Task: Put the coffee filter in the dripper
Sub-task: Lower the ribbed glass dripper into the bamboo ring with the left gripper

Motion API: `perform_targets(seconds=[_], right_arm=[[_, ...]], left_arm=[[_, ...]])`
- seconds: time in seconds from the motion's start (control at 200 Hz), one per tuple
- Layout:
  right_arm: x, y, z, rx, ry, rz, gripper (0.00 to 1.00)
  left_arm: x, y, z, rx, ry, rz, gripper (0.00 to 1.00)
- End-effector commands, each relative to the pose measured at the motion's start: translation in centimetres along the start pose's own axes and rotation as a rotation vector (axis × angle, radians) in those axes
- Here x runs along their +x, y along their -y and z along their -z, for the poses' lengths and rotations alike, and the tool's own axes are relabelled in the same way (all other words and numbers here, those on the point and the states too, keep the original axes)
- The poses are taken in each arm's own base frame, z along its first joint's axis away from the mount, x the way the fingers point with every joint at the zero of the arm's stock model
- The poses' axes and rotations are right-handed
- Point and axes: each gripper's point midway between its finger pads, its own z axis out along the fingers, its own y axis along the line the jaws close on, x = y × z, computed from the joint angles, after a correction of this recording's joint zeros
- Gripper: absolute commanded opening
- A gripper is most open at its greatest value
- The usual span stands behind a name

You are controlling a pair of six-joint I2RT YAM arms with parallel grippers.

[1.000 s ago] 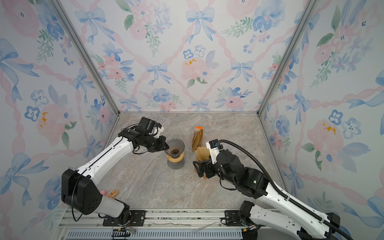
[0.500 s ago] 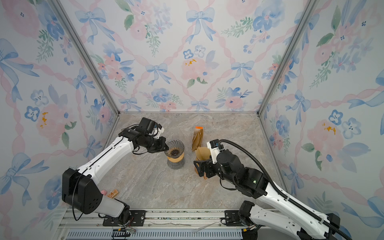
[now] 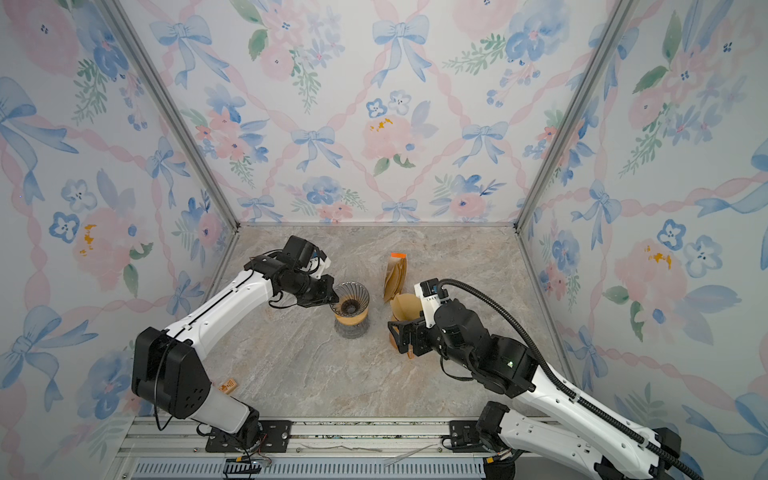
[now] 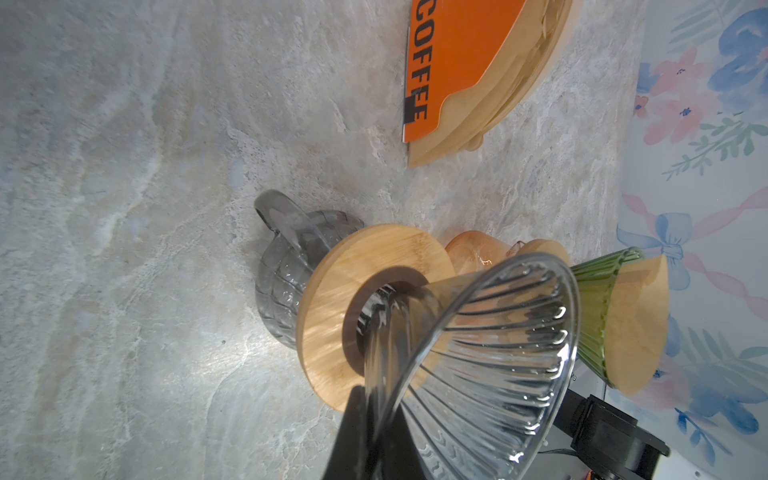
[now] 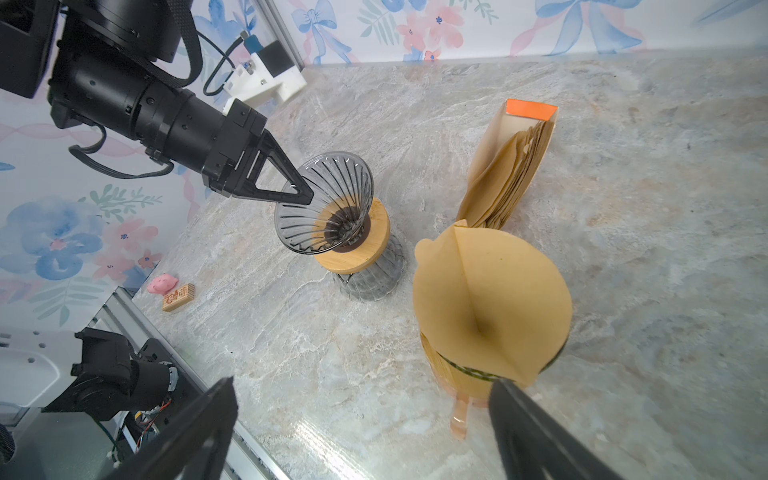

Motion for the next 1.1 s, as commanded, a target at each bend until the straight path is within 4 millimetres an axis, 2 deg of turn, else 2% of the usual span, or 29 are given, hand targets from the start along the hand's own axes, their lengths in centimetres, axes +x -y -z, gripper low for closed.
perform_targets(seconds=[0.0, 0.34, 0.55, 0.66, 0.82, 0.9, 1.01, 1.095], right_arm=[[0.6, 0.8, -0.1, 0.02, -0.014, -0.016, 0.96], [0.6, 0.8, -0.1, 0.021, -0.014, -0.017, 0.96], [0.6, 0.8, -0.1, 0.02, -0.014, -0.018, 0.96], [0.5, 0.8, -0.1, 0.019, -0.014, -0.016, 0.96], [0.2, 0.7, -0.1, 0.027, -0.019, -0.013, 0.96], [-0.1, 0.9, -0.3, 0.042, -0.019, -0.023, 0.96], [-0.9, 1.7, -0.4, 0.086, -0.011, -0.057, 0.96], [-1.6, 2.4, -0.5, 0.119, -0.008, -0.077, 0.97]], left_arm=[[-0.2, 0.5, -0.1, 0.013, -0.012, -0.022, 0.06], [-0.2, 0.5, -0.2, 0.014, -0.014, -0.02, 0.15], [-0.3, 0.8, 0.1, 0.02, -0.005, -0.027, 0.24], [-0.3, 0.9, 0.4, 0.022, 0.002, -0.032, 0.37], [-0.7, 1.6, 1.5, 0.041, 0.03, -0.043, 0.45], [-0.9, 2.0, 2.3, 0.049, 0.058, -0.055, 0.52], [-1.2, 2.5, 3.7, 0.051, 0.105, -0.081, 0.65], [-1.3, 2.9, 4.7, 0.063, 0.144, -0.112, 0.82]])
